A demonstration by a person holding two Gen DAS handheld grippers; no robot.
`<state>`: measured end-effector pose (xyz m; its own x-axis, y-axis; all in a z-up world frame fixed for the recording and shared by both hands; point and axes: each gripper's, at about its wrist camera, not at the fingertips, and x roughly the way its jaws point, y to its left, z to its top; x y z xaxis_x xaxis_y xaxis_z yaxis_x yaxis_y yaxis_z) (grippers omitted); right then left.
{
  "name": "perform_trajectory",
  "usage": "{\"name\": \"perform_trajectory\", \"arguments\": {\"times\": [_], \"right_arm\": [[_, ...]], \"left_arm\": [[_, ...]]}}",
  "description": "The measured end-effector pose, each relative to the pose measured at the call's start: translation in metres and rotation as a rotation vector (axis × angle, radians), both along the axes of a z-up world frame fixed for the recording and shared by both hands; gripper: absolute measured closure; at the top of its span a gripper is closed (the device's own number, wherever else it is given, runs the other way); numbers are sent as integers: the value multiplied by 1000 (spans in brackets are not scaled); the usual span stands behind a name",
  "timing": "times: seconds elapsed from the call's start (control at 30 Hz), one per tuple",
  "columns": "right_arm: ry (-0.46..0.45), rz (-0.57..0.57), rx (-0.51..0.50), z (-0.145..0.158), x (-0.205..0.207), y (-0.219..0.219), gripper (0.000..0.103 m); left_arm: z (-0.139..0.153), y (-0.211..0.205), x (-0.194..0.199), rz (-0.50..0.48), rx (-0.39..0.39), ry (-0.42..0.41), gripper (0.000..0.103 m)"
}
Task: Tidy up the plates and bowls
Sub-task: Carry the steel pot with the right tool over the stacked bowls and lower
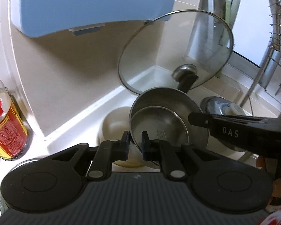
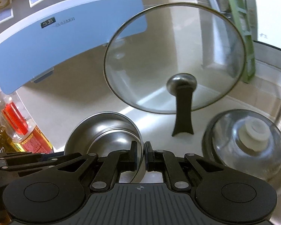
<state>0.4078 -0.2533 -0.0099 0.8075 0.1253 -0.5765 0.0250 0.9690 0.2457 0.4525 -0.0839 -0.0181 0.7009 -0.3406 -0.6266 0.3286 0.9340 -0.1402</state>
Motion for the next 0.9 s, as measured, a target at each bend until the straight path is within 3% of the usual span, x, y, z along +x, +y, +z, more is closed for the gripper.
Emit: {"name": "perform_trajectory", "arguments": {"times": [0.43,0.9], "right_arm": [[-1,61,16,-8,40,4,95],[46,73,6,-22,53,8,95]], "left_arm": [[-9,10,18,55,12,18,89],[-17,9,28,68,21,44,89]]}}
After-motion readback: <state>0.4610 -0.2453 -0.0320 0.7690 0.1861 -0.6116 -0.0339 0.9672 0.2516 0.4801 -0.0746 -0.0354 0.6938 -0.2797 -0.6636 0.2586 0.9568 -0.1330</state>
